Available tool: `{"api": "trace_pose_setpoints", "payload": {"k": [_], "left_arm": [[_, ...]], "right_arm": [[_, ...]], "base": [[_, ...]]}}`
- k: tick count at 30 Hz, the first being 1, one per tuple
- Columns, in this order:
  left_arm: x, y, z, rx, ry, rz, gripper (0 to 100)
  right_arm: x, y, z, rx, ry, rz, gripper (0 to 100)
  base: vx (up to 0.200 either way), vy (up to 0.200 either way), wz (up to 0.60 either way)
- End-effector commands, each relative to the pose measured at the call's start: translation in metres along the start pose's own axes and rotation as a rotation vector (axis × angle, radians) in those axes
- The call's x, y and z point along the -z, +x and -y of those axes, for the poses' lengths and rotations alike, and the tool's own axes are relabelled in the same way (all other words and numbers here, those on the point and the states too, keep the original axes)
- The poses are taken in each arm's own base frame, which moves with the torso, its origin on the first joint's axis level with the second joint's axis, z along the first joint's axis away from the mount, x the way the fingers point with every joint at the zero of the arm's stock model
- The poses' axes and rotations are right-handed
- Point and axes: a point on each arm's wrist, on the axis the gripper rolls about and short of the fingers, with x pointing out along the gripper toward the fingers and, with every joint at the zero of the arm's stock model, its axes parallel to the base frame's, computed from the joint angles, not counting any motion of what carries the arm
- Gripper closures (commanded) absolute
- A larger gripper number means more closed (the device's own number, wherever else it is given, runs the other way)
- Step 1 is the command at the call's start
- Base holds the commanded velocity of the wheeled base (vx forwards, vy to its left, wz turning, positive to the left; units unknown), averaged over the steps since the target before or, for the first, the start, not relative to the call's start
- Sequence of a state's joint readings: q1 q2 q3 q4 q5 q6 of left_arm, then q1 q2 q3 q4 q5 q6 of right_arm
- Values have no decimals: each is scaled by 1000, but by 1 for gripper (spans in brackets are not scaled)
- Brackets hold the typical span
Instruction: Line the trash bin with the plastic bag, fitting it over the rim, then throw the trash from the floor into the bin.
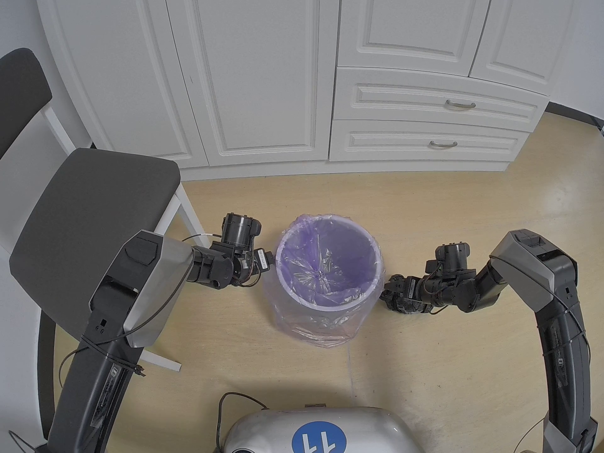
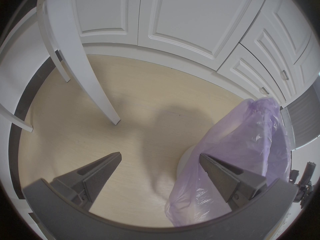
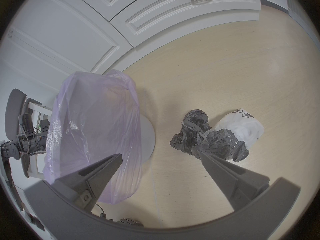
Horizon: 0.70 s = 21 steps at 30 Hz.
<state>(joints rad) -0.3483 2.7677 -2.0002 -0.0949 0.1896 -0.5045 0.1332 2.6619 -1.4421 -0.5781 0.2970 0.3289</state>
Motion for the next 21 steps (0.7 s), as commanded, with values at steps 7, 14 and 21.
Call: {"api": "trace_pose_setpoints", "payload": {"k": [7, 14, 21], "left_arm": [[-43, -44, 9, -6, 5, 11, 0], [-57, -74, 18, -24, 24, -31, 0], [-50, -99, 54, 39, 54, -30, 0]], "right_arm": [[0, 0, 0, 0, 1, -1, 0], [0, 0, 0, 0, -1, -1, 0], [0, 0, 0, 0, -1, -1, 0]], "base": [[0, 0, 0], [0, 0, 0], [0, 0, 0]]}}
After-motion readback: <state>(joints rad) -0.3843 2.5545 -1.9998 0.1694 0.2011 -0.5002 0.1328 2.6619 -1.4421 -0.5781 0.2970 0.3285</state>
